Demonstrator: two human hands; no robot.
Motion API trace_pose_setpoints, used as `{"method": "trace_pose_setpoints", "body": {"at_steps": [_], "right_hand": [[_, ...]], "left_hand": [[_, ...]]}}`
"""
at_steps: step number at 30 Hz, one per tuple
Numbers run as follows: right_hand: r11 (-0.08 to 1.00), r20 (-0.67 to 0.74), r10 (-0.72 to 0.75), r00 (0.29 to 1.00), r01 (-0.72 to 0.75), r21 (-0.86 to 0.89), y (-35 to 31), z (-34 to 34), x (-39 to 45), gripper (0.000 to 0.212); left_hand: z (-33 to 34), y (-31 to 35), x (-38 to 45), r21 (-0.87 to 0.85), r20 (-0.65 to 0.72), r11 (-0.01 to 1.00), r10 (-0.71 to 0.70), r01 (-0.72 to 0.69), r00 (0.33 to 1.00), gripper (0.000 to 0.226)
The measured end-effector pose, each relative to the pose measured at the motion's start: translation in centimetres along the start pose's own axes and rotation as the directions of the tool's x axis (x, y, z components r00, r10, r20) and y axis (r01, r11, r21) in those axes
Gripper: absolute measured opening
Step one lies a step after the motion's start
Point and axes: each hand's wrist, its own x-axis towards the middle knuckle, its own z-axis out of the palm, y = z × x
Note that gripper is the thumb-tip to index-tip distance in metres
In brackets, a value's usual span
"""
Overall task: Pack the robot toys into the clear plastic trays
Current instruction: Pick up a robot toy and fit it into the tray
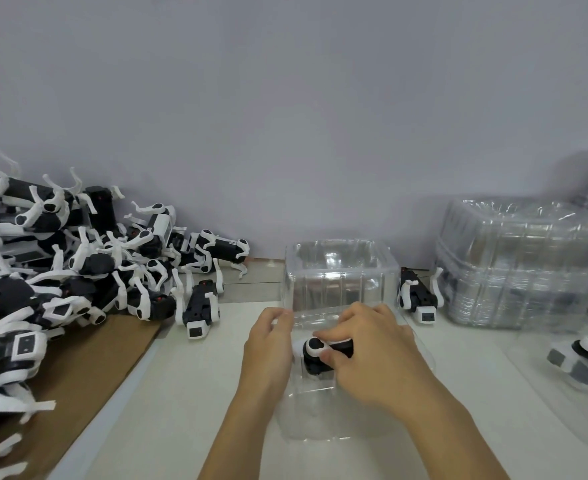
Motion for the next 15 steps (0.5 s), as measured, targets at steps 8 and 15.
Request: {"method": "trace_pose_setpoints", "body": {"at_steps": [8, 15], "right_hand": [[1.0, -0.006, 0.005, 1.0, -0.005, -0.003, -0.29, -0.06, -0.16, 0.019], [0.999, -0.028, 0.025, 0.999, -0.026, -0.045, -0.73, -0.06, -0.2, 0.028]], "left_hand": [[0.1, -0.1, 0.07, -0.001, -0.006, 1.0, 0.009, -0.009, 1.0, 0.017], [0.07, -0.06, 0.22, -0.016, -0.01, 1.0, 0.003, -0.004, 1.0, 0.019]]}}
